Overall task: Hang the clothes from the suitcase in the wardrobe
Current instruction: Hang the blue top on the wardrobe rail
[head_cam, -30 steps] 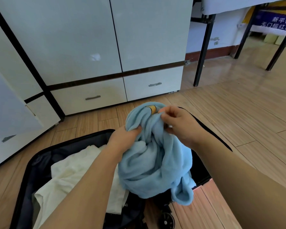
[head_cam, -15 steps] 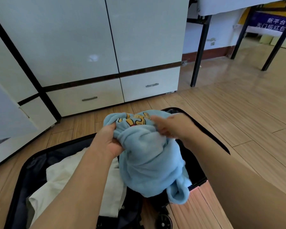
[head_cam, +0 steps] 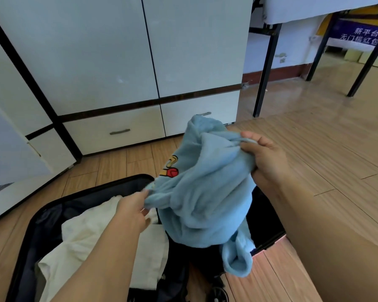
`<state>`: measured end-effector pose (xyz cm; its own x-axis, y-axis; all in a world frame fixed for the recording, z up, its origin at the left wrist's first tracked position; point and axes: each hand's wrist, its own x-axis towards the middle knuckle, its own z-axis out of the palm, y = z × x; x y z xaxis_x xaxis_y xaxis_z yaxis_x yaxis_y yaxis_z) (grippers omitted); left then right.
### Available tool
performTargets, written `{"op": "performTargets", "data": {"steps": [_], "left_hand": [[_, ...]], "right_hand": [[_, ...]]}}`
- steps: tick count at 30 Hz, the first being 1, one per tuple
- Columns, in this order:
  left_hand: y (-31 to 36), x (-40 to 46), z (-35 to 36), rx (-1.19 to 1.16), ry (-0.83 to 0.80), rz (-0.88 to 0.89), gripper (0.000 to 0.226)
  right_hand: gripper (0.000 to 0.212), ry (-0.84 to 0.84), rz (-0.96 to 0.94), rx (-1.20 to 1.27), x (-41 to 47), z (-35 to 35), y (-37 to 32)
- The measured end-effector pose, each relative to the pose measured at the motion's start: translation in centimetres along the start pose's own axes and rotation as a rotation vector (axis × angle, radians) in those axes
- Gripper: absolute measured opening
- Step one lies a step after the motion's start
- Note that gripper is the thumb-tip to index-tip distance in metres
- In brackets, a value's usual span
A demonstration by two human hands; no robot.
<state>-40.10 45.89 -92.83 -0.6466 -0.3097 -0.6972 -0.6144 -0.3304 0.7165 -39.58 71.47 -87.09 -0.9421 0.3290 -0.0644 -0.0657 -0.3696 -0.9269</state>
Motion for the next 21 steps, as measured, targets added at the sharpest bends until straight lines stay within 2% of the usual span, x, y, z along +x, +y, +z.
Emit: {"op": "performTargets", "data": {"steps": [2, 3, 5, 7, 9, 10, 13, 14, 16, 17, 19, 21], "left_hand": [[0.3, 0.0, 0.0, 0.241, 0.122, 0.213, 0.070], [0.9, -0.5, 0.3, 0.304, 0.104, 0.326, 0.071], [2.1, -2.5, 1.6, 0.379, -0.090, 0.461, 0.064], [2.4, -4.4, 3.0, 0.466, -0.331, 0.426, 0.058], [1.4, -5.6, 4.1, 0.493, -0.469, 0.337, 0.029], [0.9, -5.8, 4.3, 0.452, -0.502, 0.302, 0.015], [0.8, -5.6, 4.5, 0.210, -0.528, 0.343, 0.010], [1.5, -5.5, 4.3, 0.056, -0.528, 0.361, 0.008], [3.2, -4.8, 3.5, -0.265, -0.518, 0.391, 0.010], [4.0, -4.5, 2.9, -0.374, -0.525, 0.411, 0.013], [4.8, -4.3, 2.0, -0.501, -0.567, 0.403, 0.015], [4.9, -4.3, 1.8, -0.490, -0.542, 0.347, 0.017]], "right_hand": [[0.027, -0.032, 0.030, 0.074, -0.1, -0.6, -0.2], [0.028, -0.046, 0.053, 0.090, -0.3, -0.5, -0.2], [0.032, -0.080, 0.100, 0.106, -0.5, -0.2, 0.0], [0.040, -0.139, 0.128, 0.108, -0.8, 0.4, 0.1], [0.049, -0.214, 0.139, 0.115, -1.2, 0.9, 0.1], [0.051, -0.241, 0.127, 0.107, -1.2, 1.2, 0.1], [0.055, -0.131, 0.056, 0.038, -0.6, 1.2, 0.2], [0.052, -0.029, -0.009, -0.057, -0.2, 0.6, 0.2], [0.039, 0.189, -0.144, -0.403, 0.5, -1.2, 0.2], [0.032, 0.279, -0.148, -0.559, 1.0, -2.5, 0.7], [0.030, 0.362, 0.023, -0.750, 1.4, -4.5, 2.1], [0.026, 0.328, 0.143, -0.878, 1.1, -4.9, 3.5]]}}
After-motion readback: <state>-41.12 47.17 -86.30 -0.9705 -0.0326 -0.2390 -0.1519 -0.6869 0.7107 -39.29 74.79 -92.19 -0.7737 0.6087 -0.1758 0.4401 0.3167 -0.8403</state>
